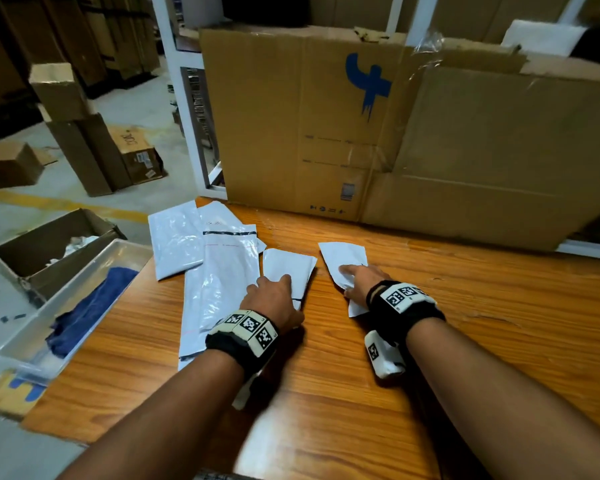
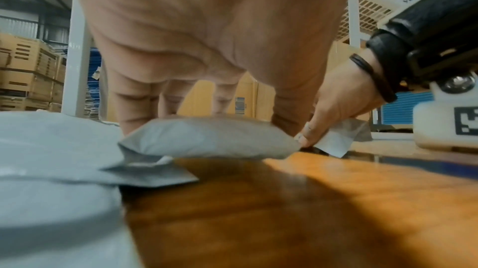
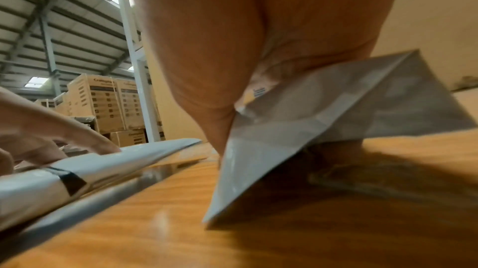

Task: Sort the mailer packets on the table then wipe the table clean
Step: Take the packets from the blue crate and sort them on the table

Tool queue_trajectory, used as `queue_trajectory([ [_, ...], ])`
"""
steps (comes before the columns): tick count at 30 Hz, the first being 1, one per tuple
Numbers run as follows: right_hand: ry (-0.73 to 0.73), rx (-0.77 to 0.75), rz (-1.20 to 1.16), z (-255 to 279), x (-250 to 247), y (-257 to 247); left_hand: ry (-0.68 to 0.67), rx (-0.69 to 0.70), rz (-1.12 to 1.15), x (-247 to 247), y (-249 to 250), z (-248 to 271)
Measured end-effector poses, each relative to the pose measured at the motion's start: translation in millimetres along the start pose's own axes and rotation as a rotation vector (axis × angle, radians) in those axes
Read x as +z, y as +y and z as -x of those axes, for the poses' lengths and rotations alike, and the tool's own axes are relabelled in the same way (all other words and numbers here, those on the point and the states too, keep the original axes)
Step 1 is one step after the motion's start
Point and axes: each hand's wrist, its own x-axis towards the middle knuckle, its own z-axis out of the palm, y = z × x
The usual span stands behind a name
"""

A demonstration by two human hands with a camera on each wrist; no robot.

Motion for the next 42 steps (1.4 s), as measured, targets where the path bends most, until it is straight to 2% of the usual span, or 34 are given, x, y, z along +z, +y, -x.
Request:
queue_trajectory([
  [6, 0.151, 0.077, -0.163, 19.5, -31.8, 47.2, 0.062, 0.154, 0.150, -20.9, 27.6, -16.8],
  [13, 0.341, 0.149, -0.300, 76.7, -80.7, 137.5, 0.084, 0.356, 0.158, -41.4, 125.5, -5.8],
  [21, 0.505, 0.281, -0.418, 172.1, -94.9, 288.1, 0.094, 0.583, 0.179, -34.4, 289.3, 64.3],
  [28, 0.670, 0.399, -0.410, 277.8, -105.8, 452.0, 0.076, 0.670, 0.310, 10.1, 444.4, 133.4],
  [36, 0.755, 0.549, -0.446, 373.7, -110.4, 605.5, 0.046, 0.826, 0.390, 50.6, 608.4, 195.1],
  [42, 0.787, 0.609, -0.426, 411.2, -128.5, 704.5, 0.044, 0.910, 0.452, 69.8, 715.7, 217.2],
])
